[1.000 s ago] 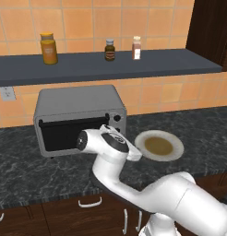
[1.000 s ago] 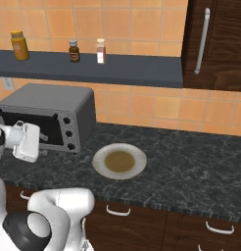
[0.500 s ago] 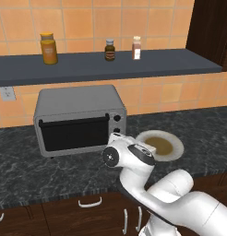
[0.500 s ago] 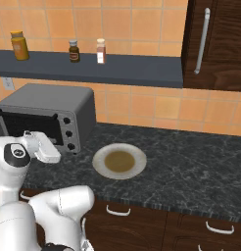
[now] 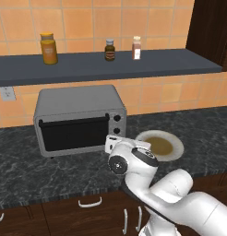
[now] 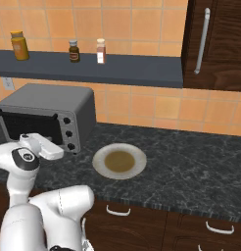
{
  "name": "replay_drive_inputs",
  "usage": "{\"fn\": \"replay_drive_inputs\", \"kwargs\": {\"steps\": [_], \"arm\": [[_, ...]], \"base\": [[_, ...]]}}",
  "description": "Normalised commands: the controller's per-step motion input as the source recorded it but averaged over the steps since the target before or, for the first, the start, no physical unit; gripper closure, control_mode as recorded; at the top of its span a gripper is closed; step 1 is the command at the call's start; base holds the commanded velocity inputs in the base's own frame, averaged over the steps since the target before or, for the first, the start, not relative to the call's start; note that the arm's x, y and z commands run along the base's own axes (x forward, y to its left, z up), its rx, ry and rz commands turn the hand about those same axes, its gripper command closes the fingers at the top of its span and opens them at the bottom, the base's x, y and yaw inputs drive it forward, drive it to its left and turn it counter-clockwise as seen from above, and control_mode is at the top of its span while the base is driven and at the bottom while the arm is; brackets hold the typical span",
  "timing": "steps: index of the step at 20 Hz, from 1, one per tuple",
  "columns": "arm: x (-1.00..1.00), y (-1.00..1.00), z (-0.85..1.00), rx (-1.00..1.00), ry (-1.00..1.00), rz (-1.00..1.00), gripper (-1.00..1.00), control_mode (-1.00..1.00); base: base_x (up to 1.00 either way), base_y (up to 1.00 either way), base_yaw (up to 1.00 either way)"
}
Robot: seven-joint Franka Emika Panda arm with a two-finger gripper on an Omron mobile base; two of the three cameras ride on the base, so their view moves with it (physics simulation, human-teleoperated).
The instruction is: Pick up the kebab skewer and baguette bread, and place them inside the toaster oven. Close the toaster oven door and start by setting the timer.
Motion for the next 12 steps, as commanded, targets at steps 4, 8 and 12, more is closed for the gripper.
{"fn": "replay_drive_inputs", "kwargs": {"steps": [4,8,12], "arm": [[0.12,0.25,0.00,-0.04,-0.04,0.00,-1.00,-1.00],[0.21,-0.11,0.00,-0.07,-0.01,0.01,-1.00,-1.00],[0.09,-0.02,0.00,-0.08,-0.04,0.05,-1.00,-1.00]], "base": [[0.00,0.00,0.00],[0.00,0.00,0.00],[0.00,0.00,0.00]]}}
